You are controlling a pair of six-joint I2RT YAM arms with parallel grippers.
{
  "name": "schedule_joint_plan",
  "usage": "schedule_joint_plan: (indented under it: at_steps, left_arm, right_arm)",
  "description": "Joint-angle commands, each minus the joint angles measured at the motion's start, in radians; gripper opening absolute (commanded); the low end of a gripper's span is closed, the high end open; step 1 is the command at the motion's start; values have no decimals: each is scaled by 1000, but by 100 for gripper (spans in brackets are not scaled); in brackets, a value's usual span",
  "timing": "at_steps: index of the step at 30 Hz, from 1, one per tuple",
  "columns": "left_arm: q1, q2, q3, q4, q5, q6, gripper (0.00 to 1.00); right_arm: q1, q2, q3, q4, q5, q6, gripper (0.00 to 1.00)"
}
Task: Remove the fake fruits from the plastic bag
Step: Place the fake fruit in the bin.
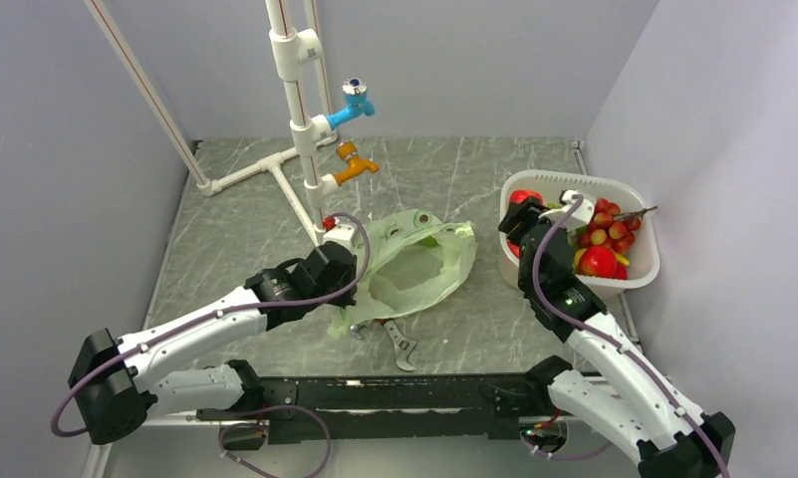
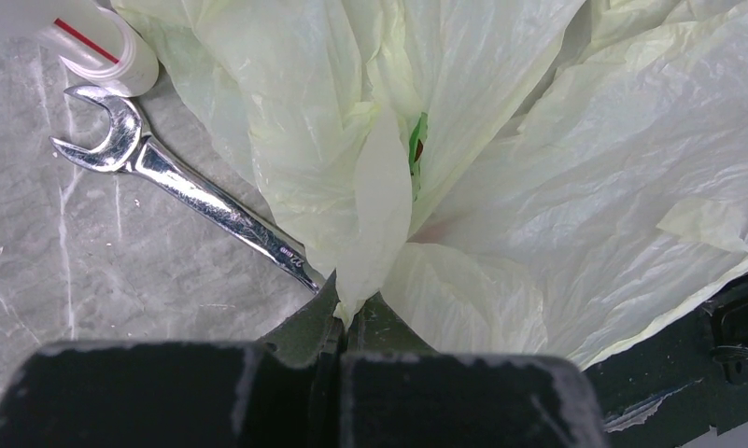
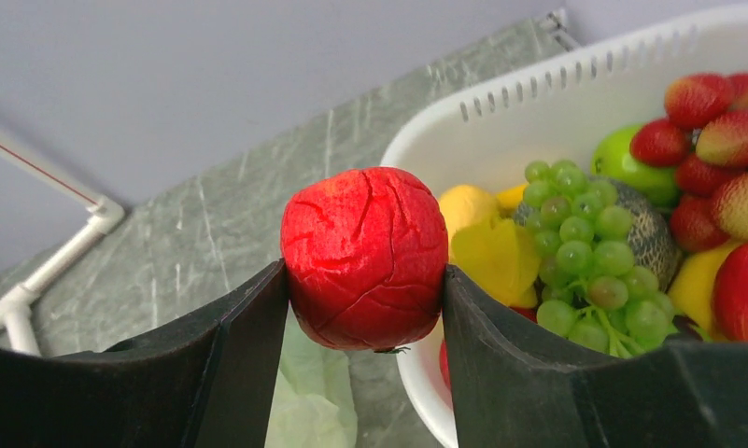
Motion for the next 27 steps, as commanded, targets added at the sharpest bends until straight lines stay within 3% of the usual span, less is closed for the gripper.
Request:
schedule_joint_plan:
  at_steps: [1, 13, 15, 27]
  left_arm:
    - [-5, -36, 21, -5, -4, -12, 0]
    - [-6, -56, 9, 11, -2, -3, 0]
    - [-5, -53, 12, 14, -1, 1, 0]
    - [-5, -50, 20, -8, -2, 11, 0]
  right_arm:
    - [-33, 49, 10, -77, -17, 107, 0]
    - [-116, 61, -15, -123, 91, 188, 0]
    - [-137, 72, -19, -132, 126, 211, 6]
    - [-362, 140, 23, -183, 123, 307, 15]
